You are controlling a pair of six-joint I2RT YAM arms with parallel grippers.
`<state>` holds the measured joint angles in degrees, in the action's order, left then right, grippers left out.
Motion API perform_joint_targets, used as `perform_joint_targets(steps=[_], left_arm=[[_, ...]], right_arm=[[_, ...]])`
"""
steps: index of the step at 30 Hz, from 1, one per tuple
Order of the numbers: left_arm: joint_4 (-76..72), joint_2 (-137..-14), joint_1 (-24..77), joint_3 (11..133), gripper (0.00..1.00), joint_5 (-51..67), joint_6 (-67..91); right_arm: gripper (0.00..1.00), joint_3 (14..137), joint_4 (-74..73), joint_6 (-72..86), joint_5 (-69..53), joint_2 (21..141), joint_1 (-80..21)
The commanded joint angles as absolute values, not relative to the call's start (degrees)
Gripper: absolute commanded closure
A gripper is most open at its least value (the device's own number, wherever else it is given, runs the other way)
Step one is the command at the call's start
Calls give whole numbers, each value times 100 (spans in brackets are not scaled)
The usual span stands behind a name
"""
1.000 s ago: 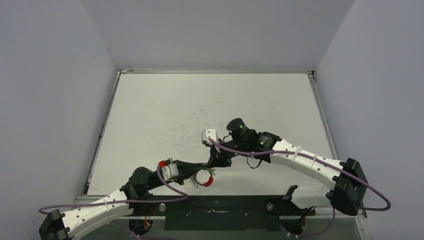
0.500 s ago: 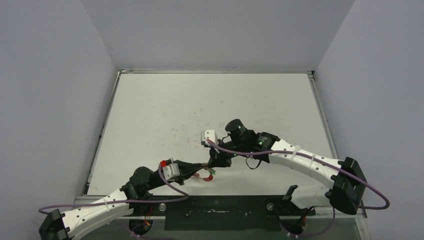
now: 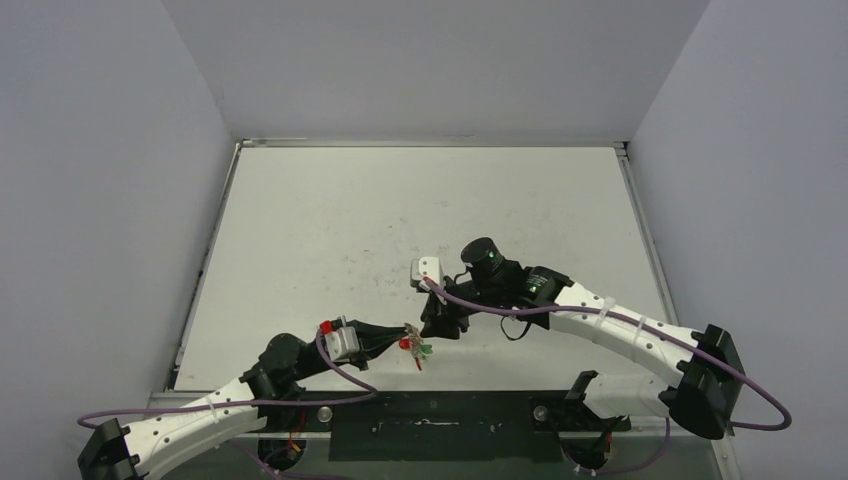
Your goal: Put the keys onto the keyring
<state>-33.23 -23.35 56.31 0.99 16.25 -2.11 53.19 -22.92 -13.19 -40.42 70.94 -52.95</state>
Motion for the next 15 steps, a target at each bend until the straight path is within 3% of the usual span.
perform_joint_targets(steps=[1, 8, 15], left_arm=[[-3735, -2294, 5652, 332, 100, 1564, -167], [-3780, -2303, 5651, 296, 100, 1573, -143], [-3779, -2294, 5651, 304, 100, 1556, -149]], right_arm=[[68, 5384, -1828, -1305, -4363, 6803, -5221], [83, 5452, -1665, -1330, -4661, 6966, -5212], [86, 5588, -1854, -1464, -4937, 7259, -5212]])
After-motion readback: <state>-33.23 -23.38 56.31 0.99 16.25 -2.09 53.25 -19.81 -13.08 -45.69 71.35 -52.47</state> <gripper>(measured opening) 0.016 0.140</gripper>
